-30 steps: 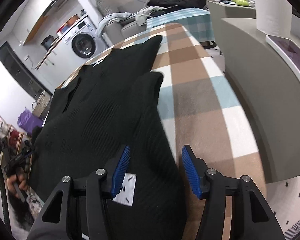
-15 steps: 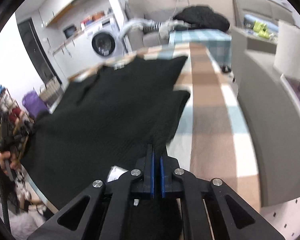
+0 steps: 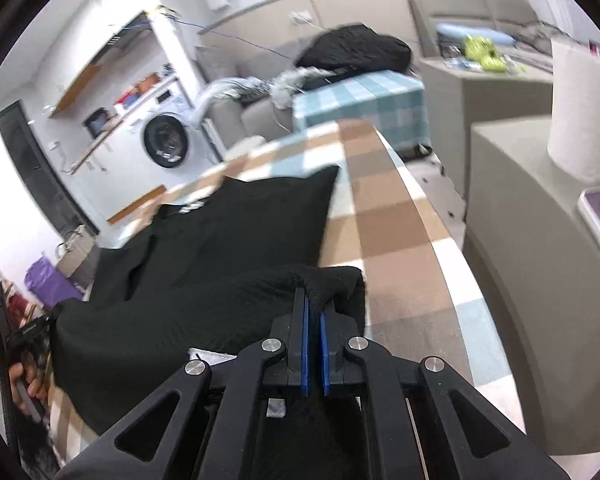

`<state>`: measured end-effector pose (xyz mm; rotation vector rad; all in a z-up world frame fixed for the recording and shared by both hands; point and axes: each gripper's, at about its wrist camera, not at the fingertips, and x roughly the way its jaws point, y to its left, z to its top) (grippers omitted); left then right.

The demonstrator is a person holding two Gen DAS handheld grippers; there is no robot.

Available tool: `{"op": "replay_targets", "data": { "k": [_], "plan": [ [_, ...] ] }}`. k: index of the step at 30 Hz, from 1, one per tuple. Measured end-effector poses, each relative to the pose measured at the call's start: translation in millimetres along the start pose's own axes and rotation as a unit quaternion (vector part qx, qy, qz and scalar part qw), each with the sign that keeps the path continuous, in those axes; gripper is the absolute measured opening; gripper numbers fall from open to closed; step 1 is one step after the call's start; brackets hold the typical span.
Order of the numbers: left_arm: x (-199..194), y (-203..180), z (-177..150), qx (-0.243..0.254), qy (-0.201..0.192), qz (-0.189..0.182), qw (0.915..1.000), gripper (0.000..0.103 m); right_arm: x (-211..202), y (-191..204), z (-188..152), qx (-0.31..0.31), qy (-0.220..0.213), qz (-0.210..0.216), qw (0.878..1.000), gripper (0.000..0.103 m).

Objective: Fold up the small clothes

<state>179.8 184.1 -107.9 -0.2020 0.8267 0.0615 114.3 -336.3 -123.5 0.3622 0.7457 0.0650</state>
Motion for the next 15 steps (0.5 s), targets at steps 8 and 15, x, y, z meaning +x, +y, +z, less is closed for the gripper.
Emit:
{"op": "replay_targets", "data": {
  "k": [8,15],
  "plan": [
    [13,8,-14,-0.013,0.008,0.041,0.9990,0.049,20,-13,-4,0.020,0.038,-0.015,0.999,0.034],
    [-12,43,-50,-0.074,0.027,-0.001,0.9969,0.059,-22,-41,-36,0.056,0.048,0.043,0.996,0.053]
  ]
}}
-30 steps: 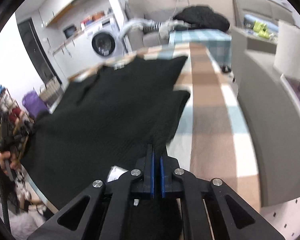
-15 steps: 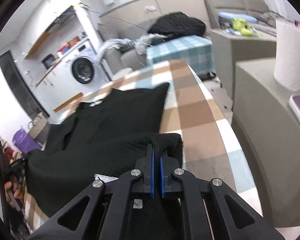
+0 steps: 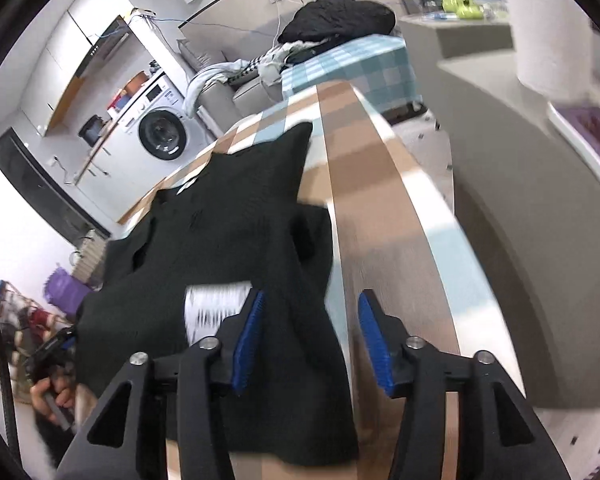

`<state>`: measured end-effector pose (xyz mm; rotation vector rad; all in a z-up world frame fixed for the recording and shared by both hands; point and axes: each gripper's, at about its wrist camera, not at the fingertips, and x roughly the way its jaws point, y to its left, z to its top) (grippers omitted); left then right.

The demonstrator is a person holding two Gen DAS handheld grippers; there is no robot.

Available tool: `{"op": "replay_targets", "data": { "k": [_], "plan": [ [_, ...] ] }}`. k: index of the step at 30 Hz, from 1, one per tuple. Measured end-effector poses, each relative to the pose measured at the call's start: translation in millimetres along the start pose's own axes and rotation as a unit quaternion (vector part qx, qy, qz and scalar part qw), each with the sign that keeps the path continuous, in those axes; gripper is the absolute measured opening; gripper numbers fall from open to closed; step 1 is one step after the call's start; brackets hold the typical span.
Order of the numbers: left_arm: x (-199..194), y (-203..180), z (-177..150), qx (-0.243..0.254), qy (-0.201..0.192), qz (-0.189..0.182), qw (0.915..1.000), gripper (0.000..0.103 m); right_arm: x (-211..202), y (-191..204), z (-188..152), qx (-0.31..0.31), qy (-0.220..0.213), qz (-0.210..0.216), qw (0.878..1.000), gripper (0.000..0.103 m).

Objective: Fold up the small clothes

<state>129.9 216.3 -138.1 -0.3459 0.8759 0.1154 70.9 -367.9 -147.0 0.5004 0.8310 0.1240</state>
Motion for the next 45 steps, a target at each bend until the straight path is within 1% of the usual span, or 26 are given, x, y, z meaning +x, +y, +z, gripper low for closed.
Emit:
{"op": "replay_targets", "data": {
  "k": [4,8,9,10,11,12,13,15,18,23,25,28,32,35,39,42,43,45],
  "plan": [
    [-3,4,-19,0.010,0.025,-0.004,0.9996,0.059,-10,-7,-22,-0.002,0.015,0.017,1.000,0.054],
    [-7,-3,-34,0.035,0.029,-0.005,0.9989,0.059,-11,0,-31,-0.017,0.012,0.035,0.999,0.052],
    [-7,-6,-36,0.045,0.030,0.000,0.9986,0.059,-10,4,-32,-0.026,0.015,0.038,0.999,0.045],
    [-8,-8,-39,0.049,0.030,0.003,0.9983,0.054,-9,8,-33,-0.036,0.016,0.039,0.998,0.033],
    [-10,-10,-41,0.055,0.030,0.001,0.9980,0.045,-8,11,-33,-0.045,0.017,0.034,0.998,0.029],
    [-11,-12,-44,0.059,0.032,-0.007,0.9977,0.022,-8,14,-34,-0.054,0.017,0.029,0.998,0.018],
    [-12,-13,-45,0.060,0.034,-0.012,0.9976,0.006,-8,17,-35,-0.062,0.016,0.025,0.998,0.009],
    [-19,-16,-48,0.062,0.017,-0.013,0.9979,0.003,-11,20,-36,-0.068,0.010,0.031,0.997,0.005],
    [-36,-20,-48,0.061,-0.010,-0.020,0.9979,0.003,-26,24,-34,-0.070,-0.020,0.040,0.997,0.005],
    [-68,-24,-31,0.044,-0.059,-0.043,0.9964,0.003,-49,27,-17,-0.044,-0.069,0.073,0.994,0.004],
    [-79,-27,-20,0.040,-0.075,-0.054,0.9950,0.003,-55,29,-10,-0.032,-0.081,0.088,0.992,0.004],
    [-88,-33,-1,0.039,-0.093,-0.065,0.9928,0.003,-59,35,6,-0.017,-0.100,0.092,0.991,0.004],
    [-84,-42,28,0.050,-0.105,-0.069,0.9908,0.003,-56,40,30,0.008,-0.118,0.097,0.988,0.004],
    [-73,-50,54,0.056,-0.110,-0.067,0.9901,0.003,-49,44,54,0.016,-0.133,0.086,0.987,0.004],
    [-54,-61,92,0.057,-0.119,-0.065,0.9891,0.003,-28,46,89,0.041,-0.143,0.053,0.987,0.004],
    [-27,-69,121,0.051,-0.117,-0.054,0.9904,0.003,-6,46,115,0.061,-0.148,0.025,0.987,0.004],
    [-18,-70,128,0.049,-0.115,-0.046,0.9911,0.003,2,45,123,0.071,-0.150,0.014,0.986,0.001],
    [5,-72,140,0.044,-0.104,-0.034,0.9931,0.003,18,44,136,0.078,-0.153,-0.007,0.985,0.001]
  ]
}}
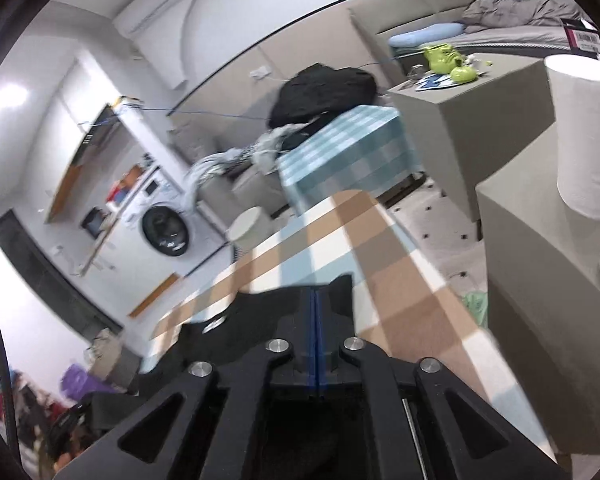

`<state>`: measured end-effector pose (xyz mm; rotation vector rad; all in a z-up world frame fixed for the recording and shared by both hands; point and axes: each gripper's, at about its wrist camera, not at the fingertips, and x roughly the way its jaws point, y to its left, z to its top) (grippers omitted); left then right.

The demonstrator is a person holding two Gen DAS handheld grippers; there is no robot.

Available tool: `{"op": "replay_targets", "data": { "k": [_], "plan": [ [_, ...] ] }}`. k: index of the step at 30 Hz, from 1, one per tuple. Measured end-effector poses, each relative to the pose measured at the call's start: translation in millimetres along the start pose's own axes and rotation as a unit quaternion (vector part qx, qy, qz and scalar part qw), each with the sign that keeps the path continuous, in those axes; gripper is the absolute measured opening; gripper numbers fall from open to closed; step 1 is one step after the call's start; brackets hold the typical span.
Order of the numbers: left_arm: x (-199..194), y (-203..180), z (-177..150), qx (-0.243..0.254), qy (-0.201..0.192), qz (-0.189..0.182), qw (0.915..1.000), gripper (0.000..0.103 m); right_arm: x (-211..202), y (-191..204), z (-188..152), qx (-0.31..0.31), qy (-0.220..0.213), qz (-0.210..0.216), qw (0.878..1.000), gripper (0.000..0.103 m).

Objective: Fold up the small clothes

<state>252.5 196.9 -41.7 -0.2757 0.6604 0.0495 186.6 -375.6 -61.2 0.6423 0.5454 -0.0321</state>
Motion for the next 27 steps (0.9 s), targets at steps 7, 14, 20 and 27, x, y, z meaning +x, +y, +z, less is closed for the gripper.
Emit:
{"op": "replay_targets", "data": {
  "k": [7,14,20,27],
  "plan": [
    [60,14,-20,-0.026,0.082,0.031,0.9958,0.026,52,3,-8,-0.027,0.072,-0.037,0.996,0.020],
    [32,17,-63,-0.014,0.111,0.012,0.9936,0.064,23,-4,-44,-0.065,0.124,-0.017,0.990,0.055],
    [26,0,-115,0.021,0.157,0.009,0.9874,0.064,8,-23,-80,-0.069,0.164,-0.005,0.984,0.065],
    [21,-25,-143,0.074,0.146,0.022,0.9863,0.061,-9,-15,-114,-0.124,0.190,-0.001,0.974,0.065]
  ]
}}
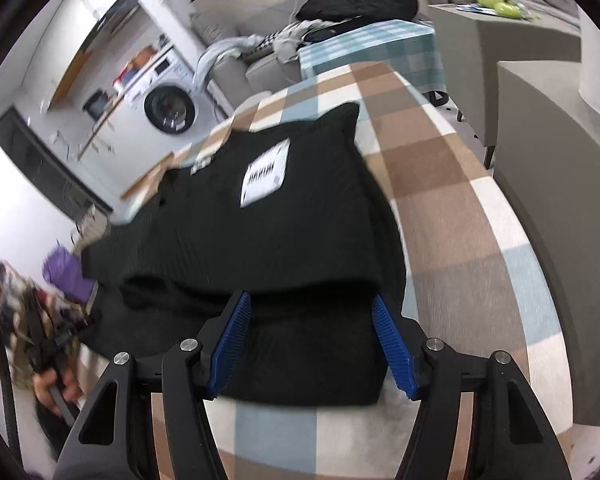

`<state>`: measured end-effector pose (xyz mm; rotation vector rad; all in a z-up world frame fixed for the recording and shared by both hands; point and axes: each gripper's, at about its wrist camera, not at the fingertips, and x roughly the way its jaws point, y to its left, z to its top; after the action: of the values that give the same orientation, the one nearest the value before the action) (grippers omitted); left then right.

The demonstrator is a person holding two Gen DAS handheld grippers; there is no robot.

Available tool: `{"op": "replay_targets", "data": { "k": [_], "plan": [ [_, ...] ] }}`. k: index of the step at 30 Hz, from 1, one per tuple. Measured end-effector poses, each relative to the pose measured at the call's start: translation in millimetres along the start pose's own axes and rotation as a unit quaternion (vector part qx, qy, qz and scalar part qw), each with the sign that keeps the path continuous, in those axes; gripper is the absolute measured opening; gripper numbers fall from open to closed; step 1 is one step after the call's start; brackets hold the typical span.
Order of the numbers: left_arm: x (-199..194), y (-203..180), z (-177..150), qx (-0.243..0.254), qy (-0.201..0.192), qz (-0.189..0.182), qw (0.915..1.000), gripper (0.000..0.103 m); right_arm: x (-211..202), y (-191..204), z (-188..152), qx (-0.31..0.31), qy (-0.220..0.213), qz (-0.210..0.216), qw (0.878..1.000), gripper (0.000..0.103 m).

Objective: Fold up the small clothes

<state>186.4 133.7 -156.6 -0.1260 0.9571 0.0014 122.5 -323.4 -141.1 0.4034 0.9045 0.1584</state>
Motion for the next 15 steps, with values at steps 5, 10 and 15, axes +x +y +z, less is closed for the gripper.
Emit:
{"op": "replay_targets", "data": {
  "k": [5,10,15],
  "plan": [
    [-1,-13,-2,0.020,-0.009,-0.002,0.9997,0.033,9,5,-10,-0.027,0.005,-0.029,0.999,0.060],
    [-8,-15,-6,0.031,-0.012,-0.005,0.9994,0.028,17,11,-15,-0.053,0.020,-0.040,0.998,0.042],
    [-21,-12,-20,0.031,-0.011,-0.007,0.9994,0.028,9,13,-28,-0.062,0.026,-0.042,0.997,0.042]
  ]
}}
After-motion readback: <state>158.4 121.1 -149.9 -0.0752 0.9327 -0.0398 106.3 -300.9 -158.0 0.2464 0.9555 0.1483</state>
